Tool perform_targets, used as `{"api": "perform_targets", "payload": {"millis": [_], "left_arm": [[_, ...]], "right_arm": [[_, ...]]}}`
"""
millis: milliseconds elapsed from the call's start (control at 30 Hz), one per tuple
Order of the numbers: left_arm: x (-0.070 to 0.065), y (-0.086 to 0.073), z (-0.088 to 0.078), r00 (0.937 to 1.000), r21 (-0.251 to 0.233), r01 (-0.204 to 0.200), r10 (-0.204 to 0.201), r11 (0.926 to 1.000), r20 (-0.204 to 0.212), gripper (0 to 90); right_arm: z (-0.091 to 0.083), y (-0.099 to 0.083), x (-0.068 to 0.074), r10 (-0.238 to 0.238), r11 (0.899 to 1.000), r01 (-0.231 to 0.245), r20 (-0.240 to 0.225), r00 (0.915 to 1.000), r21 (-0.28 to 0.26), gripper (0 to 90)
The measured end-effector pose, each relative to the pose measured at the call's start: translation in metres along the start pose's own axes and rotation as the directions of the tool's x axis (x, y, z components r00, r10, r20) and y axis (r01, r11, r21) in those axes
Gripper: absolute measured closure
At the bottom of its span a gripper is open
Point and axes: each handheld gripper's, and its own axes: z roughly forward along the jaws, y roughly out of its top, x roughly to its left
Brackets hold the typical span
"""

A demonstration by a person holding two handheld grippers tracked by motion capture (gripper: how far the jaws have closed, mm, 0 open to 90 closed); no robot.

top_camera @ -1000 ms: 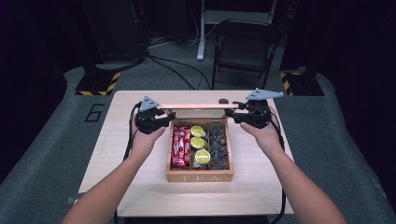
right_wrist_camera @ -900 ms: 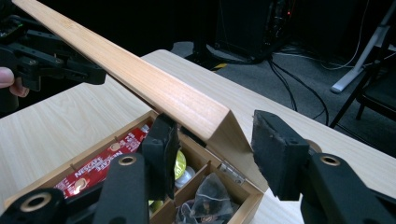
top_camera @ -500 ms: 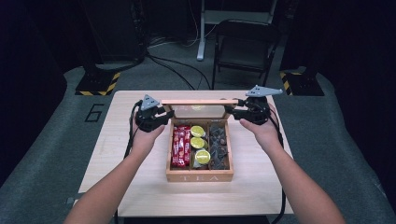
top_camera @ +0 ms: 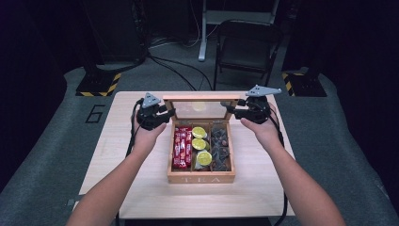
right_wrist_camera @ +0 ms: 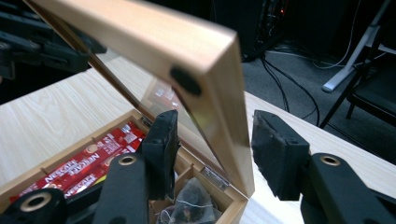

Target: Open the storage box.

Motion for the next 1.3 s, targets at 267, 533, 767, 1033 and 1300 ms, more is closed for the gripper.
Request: {"api": "perform_targets", "payload": {"millis": [267, 533, 767, 1033, 1300], "left_arm": [[0.004, 0.006, 0.005, 1.0000, 0.005, 0.004, -0.004, 1.0000, -0.002, 62.7], [0.009, 0.012, 0.012, 0.9998, 0.011, 0.013, -0.013, 0.9999, -0.013, 63.6], [0.012, 0.016, 0.017, 0.9997, 0.006, 0.011, -0.010, 0.9999, -0.022, 64.2], [0.014, 0.018, 0.020, 0.9992, 0.009, 0.024, -0.024, 0.9997, -0.031, 64.4], [0.015, 0.019, 0.023, 0.9985, 0.007, 0.038, -0.038, 0.9993, -0.040, 64.6]], "right_arm": [[0.013, -0.008, -0.007, -0.002, 1.000, 0.001, 0.031, 0.9995, 0.024, 51.1], [0.028, -0.017, -0.016, -0.002, 0.999, 0.000, 0.042, 0.9991, 0.047, 51.3], [0.041, -0.025, -0.023, 0.031, 0.997, -0.032, 0.028, 0.9992, 0.063, 51.2], [0.056, -0.030, -0.025, 0.021, 0.996, -0.025, 0.041, 0.9989, 0.089, 51.2], [0.062, -0.033, -0.029, 0.013, 0.996, -0.016, 0.034, 0.9993, 0.091, 52.3]]}}
